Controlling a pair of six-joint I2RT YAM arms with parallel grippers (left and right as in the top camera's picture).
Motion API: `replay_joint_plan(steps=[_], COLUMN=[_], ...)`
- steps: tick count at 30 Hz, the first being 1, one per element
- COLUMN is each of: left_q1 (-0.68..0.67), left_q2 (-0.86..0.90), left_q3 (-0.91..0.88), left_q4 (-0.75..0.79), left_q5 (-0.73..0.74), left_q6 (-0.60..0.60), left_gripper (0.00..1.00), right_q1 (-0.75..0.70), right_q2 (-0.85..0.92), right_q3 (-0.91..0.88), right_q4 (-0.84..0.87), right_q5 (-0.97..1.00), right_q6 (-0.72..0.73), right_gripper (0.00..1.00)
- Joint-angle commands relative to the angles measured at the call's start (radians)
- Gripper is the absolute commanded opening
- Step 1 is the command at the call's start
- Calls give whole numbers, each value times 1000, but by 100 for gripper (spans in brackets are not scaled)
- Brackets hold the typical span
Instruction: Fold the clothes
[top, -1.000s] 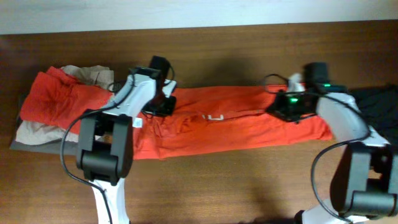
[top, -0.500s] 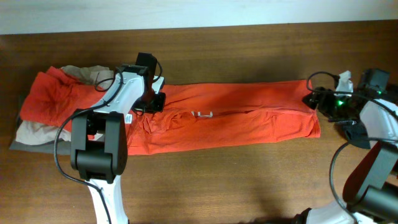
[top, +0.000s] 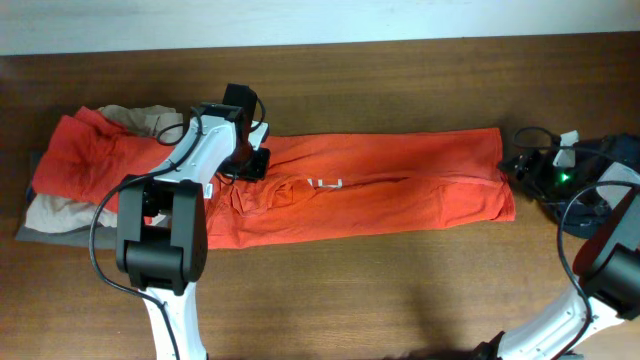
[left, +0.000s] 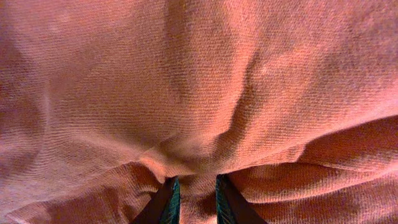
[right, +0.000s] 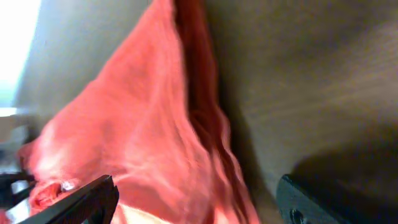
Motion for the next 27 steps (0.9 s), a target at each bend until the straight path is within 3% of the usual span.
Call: replay_joint_plan(steps=[1, 7, 15, 21, 23, 27], left_q1=[-3, -3, -3, -3, -3, -3], left_q2=[60, 60, 60, 60, 60, 60], left_q3=[-9, -9, -9, -9, -9, -9], left_q4=[9, 10, 10, 10, 10, 10], left_q5=[6, 16, 16, 16, 16, 16], left_q6=[8, 8, 8, 8, 8, 8], left_gripper=[21, 21, 21, 21, 21, 21], right_q1=[16, 70, 132, 125, 114, 89], right_q2=[151, 154, 154, 154, 154, 154], right_q3=[-51, -46, -46, -41, -26, 37], right_q4=[7, 29, -21, -67, -89, -166], right_q5=[-24, -41, 30, 108, 111, 119], right_q6=[-29, -40, -101, -100, -100, -100], right_gripper=[87, 87, 80, 56, 41, 27])
